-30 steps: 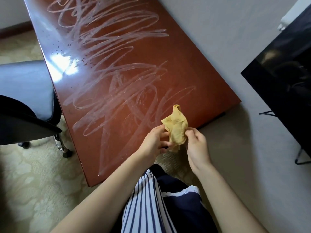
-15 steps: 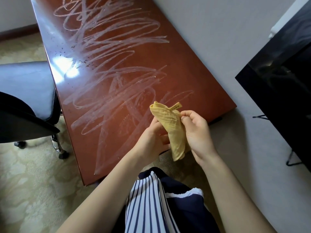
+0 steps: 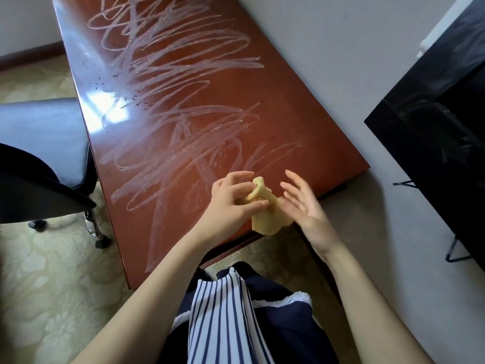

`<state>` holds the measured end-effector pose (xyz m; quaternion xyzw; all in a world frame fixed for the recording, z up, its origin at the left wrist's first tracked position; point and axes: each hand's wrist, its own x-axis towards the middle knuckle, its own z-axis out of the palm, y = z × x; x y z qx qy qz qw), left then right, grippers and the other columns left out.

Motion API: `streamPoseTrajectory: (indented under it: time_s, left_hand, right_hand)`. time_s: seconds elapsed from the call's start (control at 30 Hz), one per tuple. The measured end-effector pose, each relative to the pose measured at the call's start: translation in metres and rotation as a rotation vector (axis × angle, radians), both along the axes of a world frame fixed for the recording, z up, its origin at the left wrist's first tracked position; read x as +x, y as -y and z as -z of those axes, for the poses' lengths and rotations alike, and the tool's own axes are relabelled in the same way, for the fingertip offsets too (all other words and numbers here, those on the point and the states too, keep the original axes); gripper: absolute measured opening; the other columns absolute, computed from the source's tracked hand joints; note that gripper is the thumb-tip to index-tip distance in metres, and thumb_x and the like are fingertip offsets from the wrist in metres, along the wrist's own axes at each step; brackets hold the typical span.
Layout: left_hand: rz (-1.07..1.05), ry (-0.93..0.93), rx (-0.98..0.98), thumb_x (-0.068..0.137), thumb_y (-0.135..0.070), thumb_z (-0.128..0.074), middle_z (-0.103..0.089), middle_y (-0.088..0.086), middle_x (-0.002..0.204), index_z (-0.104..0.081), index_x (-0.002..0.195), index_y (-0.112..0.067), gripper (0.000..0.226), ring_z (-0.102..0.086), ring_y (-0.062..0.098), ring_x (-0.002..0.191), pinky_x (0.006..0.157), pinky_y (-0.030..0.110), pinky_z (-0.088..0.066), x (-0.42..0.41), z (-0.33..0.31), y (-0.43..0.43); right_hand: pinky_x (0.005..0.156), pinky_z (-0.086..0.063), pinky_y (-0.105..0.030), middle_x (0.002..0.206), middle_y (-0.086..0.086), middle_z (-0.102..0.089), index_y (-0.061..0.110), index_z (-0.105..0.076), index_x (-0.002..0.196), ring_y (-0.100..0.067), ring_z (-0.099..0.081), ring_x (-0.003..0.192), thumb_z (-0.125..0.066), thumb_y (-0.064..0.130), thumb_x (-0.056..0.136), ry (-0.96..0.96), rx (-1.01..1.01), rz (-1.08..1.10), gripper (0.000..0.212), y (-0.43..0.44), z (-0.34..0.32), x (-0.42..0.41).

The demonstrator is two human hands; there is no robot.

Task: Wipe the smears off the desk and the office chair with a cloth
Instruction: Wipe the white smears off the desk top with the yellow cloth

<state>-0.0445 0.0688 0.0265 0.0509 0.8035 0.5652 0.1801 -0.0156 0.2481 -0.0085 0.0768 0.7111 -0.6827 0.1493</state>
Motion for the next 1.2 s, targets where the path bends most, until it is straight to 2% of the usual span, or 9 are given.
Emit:
streamPoseTrajectory:
  time_s: [0.1, 0.27, 0.4, 0.5, 0.63, 0.8, 0.93, 1.07, 1.2]
  left_hand:
    - [0.096, 0.026, -0.047, 0.085, -0.022, -0.069, -0.043, -0.011, 0.129, -0.065, 0.080, -0.031, 0.011, -0.027, 0.019, 0.132, 0.108, 0.047, -0.033, -0.002, 0.000, 0.002]
    - [0.040, 0.019, -0.119, 0.091, -0.027, -0.059, -0.046, -0.009, 0.124, -0.066, 0.083, -0.035, 0.013, -0.030, 0.019, 0.131, 0.107, 0.042, -0.033, -0.006, 0.002, 0.002]
    - [-0.054, -0.046, -0.121, 0.092, -0.019, -0.058, -0.054, -0.004, 0.116, -0.071, 0.092, -0.023, 0.014, -0.048, -0.008, 0.106, 0.078, -0.002, -0.032, -0.005, 0.004, 0.006]
    - [-0.049, -0.026, -0.152, 0.093, -0.019, -0.057, -0.054, -0.006, 0.118, -0.069, 0.093, -0.026, 0.014, -0.048, -0.010, 0.102, 0.073, -0.009, -0.027, -0.002, 0.006, 0.012]
    - [-0.037, -0.010, -0.231, 0.092, -0.021, -0.057, -0.053, -0.006, 0.121, -0.066, 0.089, -0.032, 0.014, -0.043, 0.015, 0.123, 0.106, 0.025, -0.027, 0.004, 0.013, 0.018]
    - [-0.012, -0.043, -0.424, 0.091, -0.028, -0.059, -0.049, -0.005, 0.131, -0.058, 0.119, -0.028, 0.028, -0.037, 0.019, 0.128, 0.107, 0.037, -0.027, 0.013, 0.028, 0.027]
    - [0.067, -0.107, -0.734, 0.087, -0.041, -0.063, -0.026, -0.002, 0.153, -0.027, 0.147, -0.024, 0.072, -0.017, 0.019, 0.142, 0.116, 0.042, -0.013, 0.022, 0.047, 0.042]
    - [0.178, -0.092, -0.894, 0.087, -0.051, -0.059, 0.008, -0.003, 0.160, 0.004, 0.152, -0.024, 0.095, 0.013, 0.022, 0.146, 0.116, 0.047, 0.004, 0.036, 0.068, 0.055]
    - [0.133, -0.076, -0.930, 0.084, -0.053, -0.061, 0.017, -0.003, 0.159, 0.011, 0.151, -0.023, 0.103, 0.020, 0.023, 0.145, 0.116, 0.047, 0.005, 0.044, 0.077, 0.059]
  right_hand:
    - [0.094, -0.045, -0.017, 0.134, 0.009, -0.053, 0.045, -0.041, 0.134, -0.002, -0.049, 0.123, -0.074, 0.036, 0.075, -0.088, -0.045, -0.138, 0.068, 0.008, 0.005, 0.005]
    - [0.078, -0.053, -0.022, 0.099, 0.004, -0.071, 0.027, -0.060, 0.111, -0.011, -0.067, 0.095, -0.077, 0.011, 0.075, -0.126, 0.025, -0.008, 0.044, 0.011, 0.014, 0.006]
    - [0.072, -0.050, -0.013, 0.094, 0.008, -0.067, 0.022, -0.061, 0.102, 0.003, -0.064, 0.082, -0.076, 0.000, 0.074, -0.204, 0.257, 0.259, 0.038, -0.011, 0.018, -0.010]
    - [0.075, -0.047, -0.009, 0.095, 0.016, -0.062, 0.020, -0.062, 0.105, 0.008, -0.059, 0.082, -0.075, 0.002, 0.075, -0.295, 0.484, 0.438, 0.037, -0.038, 0.016, -0.035]
    - [0.083, -0.051, -0.042, 0.102, -0.005, -0.067, 0.012, -0.063, 0.113, -0.021, -0.061, 0.094, -0.071, 0.012, 0.081, -0.350, 0.845, 0.590, 0.034, -0.057, 0.024, -0.071]
    - [0.087, -0.041, -0.041, 0.091, -0.010, -0.069, 0.013, -0.071, 0.104, -0.030, -0.057, 0.098, -0.072, 0.017, 0.079, -0.420, 1.188, 0.410, 0.025, -0.032, 0.049, -0.090]
    - [0.107, -0.031, -0.048, 0.112, -0.015, -0.062, 0.010, -0.075, 0.091, -0.033, -0.045, 0.125, -0.071, 0.019, 0.081, -0.335, 1.024, 0.237, 0.014, 0.005, 0.064, -0.086]
    - [0.112, -0.027, -0.048, 0.129, -0.012, -0.059, 0.008, -0.072, 0.098, -0.033, -0.047, 0.127, -0.072, 0.013, 0.079, -0.402, 0.912, 0.022, 0.019, 0.048, 0.074, -0.058]
    - [0.108, -0.032, -0.052, 0.121, -0.010, -0.065, 0.007, -0.071, 0.101, -0.031, -0.055, 0.120, -0.077, 0.007, 0.072, -0.542, 0.902, -0.131, 0.029, 0.073, 0.078, -0.022]
